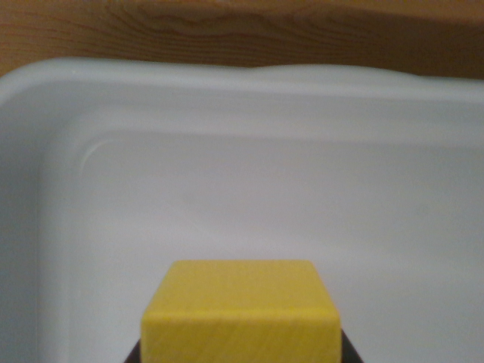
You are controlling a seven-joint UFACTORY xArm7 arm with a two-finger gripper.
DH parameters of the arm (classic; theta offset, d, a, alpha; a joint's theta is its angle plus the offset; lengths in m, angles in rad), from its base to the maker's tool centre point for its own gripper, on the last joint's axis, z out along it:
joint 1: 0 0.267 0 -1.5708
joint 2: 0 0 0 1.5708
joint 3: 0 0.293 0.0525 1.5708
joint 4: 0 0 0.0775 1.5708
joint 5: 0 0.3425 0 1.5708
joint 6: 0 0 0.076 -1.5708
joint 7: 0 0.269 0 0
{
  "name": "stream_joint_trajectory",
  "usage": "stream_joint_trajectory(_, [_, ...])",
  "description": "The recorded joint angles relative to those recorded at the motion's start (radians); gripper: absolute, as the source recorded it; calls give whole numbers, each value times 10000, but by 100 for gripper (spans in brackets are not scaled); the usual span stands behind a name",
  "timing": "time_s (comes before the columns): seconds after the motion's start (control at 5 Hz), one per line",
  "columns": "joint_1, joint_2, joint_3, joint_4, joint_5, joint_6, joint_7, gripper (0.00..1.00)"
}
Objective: Pick yellow cube
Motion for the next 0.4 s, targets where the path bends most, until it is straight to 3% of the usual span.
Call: stream_joint_trajectory(0.4, [3, -7, 1, 148, 1, 154, -1, 100])
